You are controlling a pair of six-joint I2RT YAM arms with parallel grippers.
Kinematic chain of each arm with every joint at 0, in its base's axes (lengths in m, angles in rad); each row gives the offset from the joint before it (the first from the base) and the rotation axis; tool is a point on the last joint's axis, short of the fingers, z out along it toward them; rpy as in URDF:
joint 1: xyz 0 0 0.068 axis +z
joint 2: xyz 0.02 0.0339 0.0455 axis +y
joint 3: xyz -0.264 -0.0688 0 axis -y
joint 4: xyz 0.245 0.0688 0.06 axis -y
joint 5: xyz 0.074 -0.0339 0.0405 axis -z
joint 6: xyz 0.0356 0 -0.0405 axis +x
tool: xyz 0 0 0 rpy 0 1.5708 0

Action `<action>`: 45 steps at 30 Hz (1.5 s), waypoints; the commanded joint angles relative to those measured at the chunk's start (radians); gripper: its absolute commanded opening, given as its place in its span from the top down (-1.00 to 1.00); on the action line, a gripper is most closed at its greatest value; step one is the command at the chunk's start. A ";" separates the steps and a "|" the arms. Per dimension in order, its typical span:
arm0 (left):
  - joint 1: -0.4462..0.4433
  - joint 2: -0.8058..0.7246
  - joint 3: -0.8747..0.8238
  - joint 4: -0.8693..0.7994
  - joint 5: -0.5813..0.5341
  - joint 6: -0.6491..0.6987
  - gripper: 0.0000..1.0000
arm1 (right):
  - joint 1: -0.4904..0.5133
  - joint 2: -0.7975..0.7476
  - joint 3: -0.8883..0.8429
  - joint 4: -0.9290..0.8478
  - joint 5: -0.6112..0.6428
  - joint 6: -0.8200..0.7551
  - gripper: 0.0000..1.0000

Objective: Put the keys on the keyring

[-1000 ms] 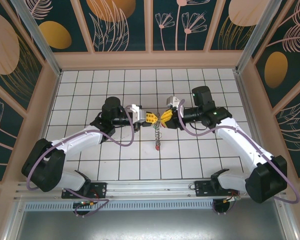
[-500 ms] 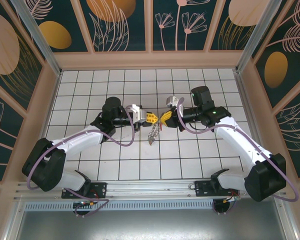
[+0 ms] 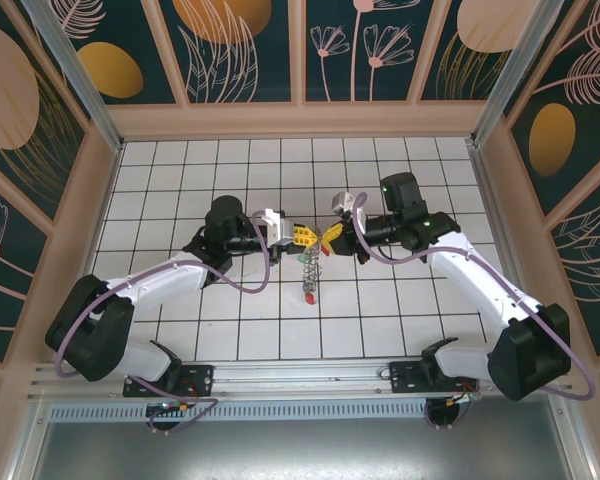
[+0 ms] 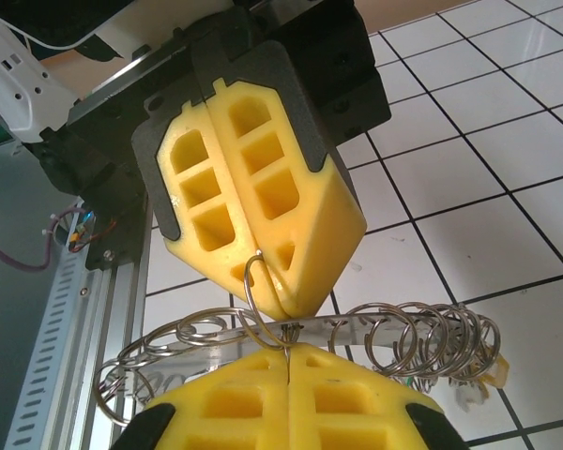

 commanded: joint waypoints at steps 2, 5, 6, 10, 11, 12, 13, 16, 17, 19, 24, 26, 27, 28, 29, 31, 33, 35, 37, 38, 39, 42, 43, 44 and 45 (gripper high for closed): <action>-0.035 0.008 0.013 0.166 0.009 -0.036 1.00 | 0.035 0.026 0.003 0.052 -0.035 0.040 0.98; -0.049 0.021 0.017 0.185 0.004 -0.045 1.00 | 0.047 0.040 0.011 0.058 -0.043 0.045 1.00; -0.054 0.025 0.019 0.191 0.004 -0.048 1.00 | 0.050 0.045 0.014 0.053 -0.045 0.041 1.00; -0.064 0.039 0.021 0.226 0.000 -0.071 1.00 | 0.054 0.054 0.022 0.036 -0.048 0.030 0.86; -0.065 0.042 0.022 0.236 0.001 -0.078 1.00 | 0.054 0.053 0.023 0.032 -0.044 0.021 0.83; -0.065 0.042 0.019 0.247 0.000 -0.086 1.00 | 0.054 0.046 0.024 0.026 -0.032 0.012 0.77; -0.065 0.041 0.017 0.250 -0.002 -0.087 1.00 | 0.052 0.036 0.024 0.023 -0.013 0.002 0.73; -0.066 0.029 0.015 0.231 -0.013 -0.072 1.00 | 0.043 -0.020 0.011 0.028 0.092 -0.036 0.58; -0.065 0.025 0.015 0.219 -0.014 -0.062 1.00 | 0.043 -0.044 0.002 0.037 0.137 -0.046 0.55; -0.065 0.019 0.015 0.199 -0.015 -0.051 1.00 | 0.038 -0.103 -0.017 0.051 0.204 -0.083 0.51; -0.064 0.014 0.015 0.189 -0.003 -0.052 1.00 | 0.021 -0.190 -0.036 0.038 0.276 -0.151 0.42; -0.064 0.015 0.019 0.177 0.002 -0.046 1.00 | 0.019 -0.197 -0.028 0.016 0.283 -0.175 0.42; -0.066 0.015 0.022 0.167 0.002 -0.040 1.00 | 0.020 -0.198 -0.025 0.006 0.279 -0.186 0.42; -0.065 0.016 0.023 0.155 0.003 -0.031 1.00 | 0.021 -0.196 -0.019 -0.004 0.271 -0.200 0.42; -0.065 0.014 0.027 0.146 0.002 -0.026 1.00 | 0.021 -0.196 -0.014 -0.008 0.263 -0.208 0.42; -0.066 0.012 0.034 0.129 0.003 -0.016 1.00 | 0.023 -0.195 -0.006 -0.019 0.253 -0.228 0.42; -0.064 0.013 0.040 0.114 0.003 -0.008 1.00 | 0.026 -0.191 0.003 -0.031 0.244 -0.250 0.43; -0.065 0.016 0.042 0.111 0.007 -0.007 1.00 | 0.031 -0.183 0.011 -0.044 0.242 -0.262 0.45; -0.065 0.016 0.043 0.110 0.008 -0.008 1.00 | 0.040 -0.171 0.018 -0.060 0.245 -0.273 0.50; -0.065 0.015 0.043 0.110 0.007 -0.008 1.00 | 0.042 -0.166 0.023 -0.067 0.243 -0.277 0.50; -0.065 0.015 0.043 0.111 0.008 -0.008 1.00 | 0.044 -0.160 0.025 -0.076 0.244 -0.279 0.50; -0.065 0.015 0.043 0.110 0.007 -0.007 1.00 | 0.053 -0.147 0.025 -0.081 0.250 -0.281 0.49; -0.065 0.016 0.043 0.110 0.007 -0.007 1.00 | 0.056 -0.146 0.025 -0.079 0.250 -0.279 0.48; -0.065 0.016 0.045 0.109 0.009 -0.008 1.00 | 0.056 -0.143 0.025 -0.077 0.250 -0.278 0.49; -0.065 0.017 0.046 0.107 0.011 -0.007 1.00 | 0.058 -0.141 0.025 -0.075 0.249 -0.276 0.52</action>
